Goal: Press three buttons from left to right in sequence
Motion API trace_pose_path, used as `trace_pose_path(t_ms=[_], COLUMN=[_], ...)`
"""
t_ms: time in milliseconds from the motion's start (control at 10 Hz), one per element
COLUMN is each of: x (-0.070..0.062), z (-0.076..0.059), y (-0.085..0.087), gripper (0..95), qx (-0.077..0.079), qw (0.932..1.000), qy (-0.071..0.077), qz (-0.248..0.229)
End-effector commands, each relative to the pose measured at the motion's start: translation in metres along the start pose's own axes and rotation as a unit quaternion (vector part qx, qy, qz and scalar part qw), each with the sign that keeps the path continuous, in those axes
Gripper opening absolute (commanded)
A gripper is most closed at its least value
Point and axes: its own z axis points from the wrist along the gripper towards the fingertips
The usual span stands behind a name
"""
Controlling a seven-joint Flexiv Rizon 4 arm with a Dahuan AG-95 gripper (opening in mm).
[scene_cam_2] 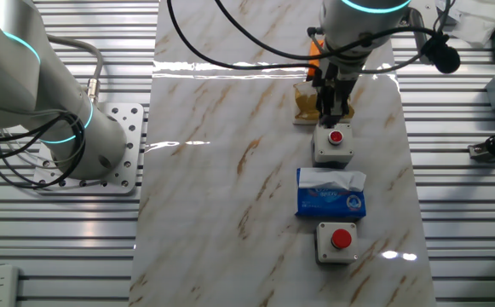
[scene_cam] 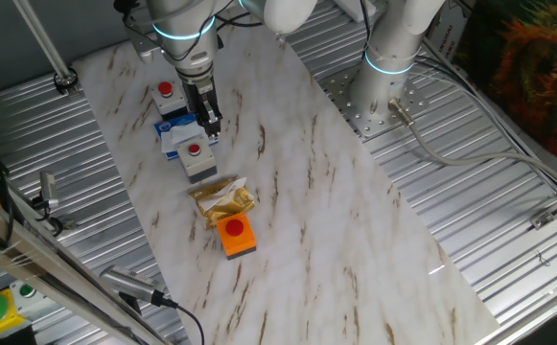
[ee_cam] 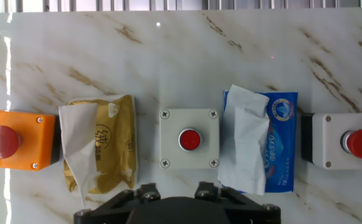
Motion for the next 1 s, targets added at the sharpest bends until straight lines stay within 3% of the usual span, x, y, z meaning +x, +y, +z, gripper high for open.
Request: trace_pose_path(t_ms=[100,500,700,1000], x=[0.002,0.005,0.006,0.007], z=[-0.002,0.004,0.008,0.006], y=[-0.003,-0.031,-0.047,-0.054], gripper=[19.0,19.0,19.0,19.0], qx=[0.002,0.004,-0.002,0.003], qw=[1.0,0.9994,0.9989,0.9988], qy=[0.0,-0.005,-0.008,-0.006], qz=[-0.005,-0.033,-0.045,-0.05])
